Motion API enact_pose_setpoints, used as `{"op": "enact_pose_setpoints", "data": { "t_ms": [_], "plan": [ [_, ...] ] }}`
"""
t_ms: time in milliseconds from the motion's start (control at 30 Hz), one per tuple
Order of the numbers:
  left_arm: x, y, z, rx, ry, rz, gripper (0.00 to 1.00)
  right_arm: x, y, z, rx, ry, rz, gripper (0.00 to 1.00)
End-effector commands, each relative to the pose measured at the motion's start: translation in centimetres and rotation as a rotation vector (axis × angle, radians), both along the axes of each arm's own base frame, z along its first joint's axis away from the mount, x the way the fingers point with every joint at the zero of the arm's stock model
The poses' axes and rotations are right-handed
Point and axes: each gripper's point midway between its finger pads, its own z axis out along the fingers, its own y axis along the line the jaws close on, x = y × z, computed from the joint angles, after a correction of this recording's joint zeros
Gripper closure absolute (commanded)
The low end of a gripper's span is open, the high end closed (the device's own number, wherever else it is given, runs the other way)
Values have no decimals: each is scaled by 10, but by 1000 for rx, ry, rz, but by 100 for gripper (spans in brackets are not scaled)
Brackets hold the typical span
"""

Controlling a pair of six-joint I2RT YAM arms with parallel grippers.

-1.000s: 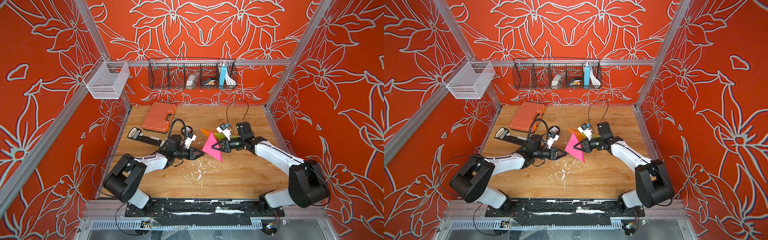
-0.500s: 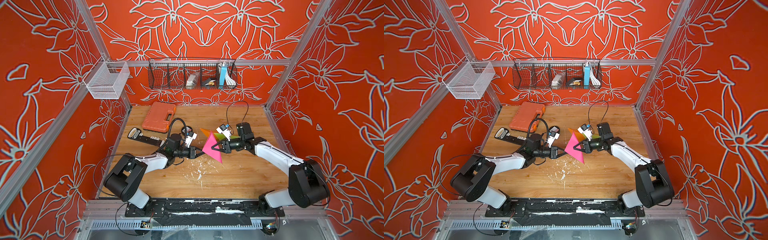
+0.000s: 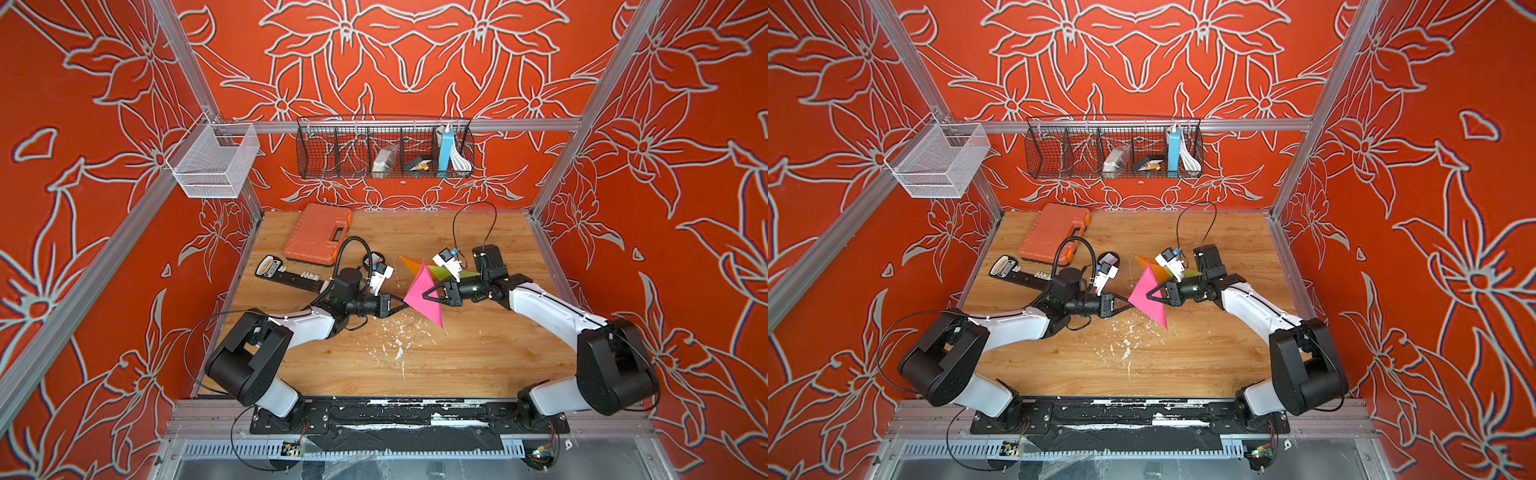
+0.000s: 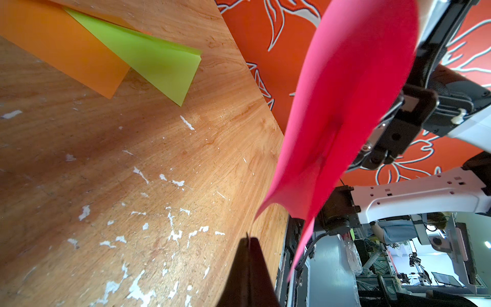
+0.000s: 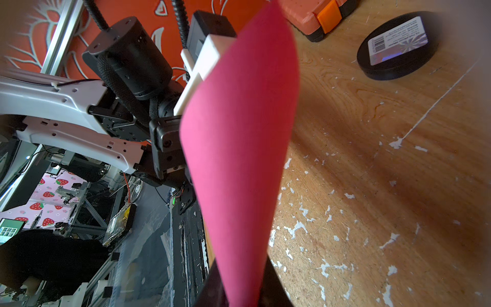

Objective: Fold the square paper diagonally
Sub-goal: Fold the paper at the center of the board.

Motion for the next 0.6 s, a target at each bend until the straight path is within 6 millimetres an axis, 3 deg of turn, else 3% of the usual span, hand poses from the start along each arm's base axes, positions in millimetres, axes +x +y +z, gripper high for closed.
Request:
{"op": "enact_pose_setpoints", "data": {
  "t_ms": [0, 133, 567],
  "plan": [
    [-2, 1, 12, -27, -54, -10, 95, -3, 1, -6, 11, 30, 10, 83],
    [-1, 1, 12, -28, -55, -8, 95, -5, 1, -8, 5, 25, 15, 90],
    [-1, 1, 12, -29, -55, -7, 95, -8, 4, -6, 38, 52, 42, 86]
  ]
}}
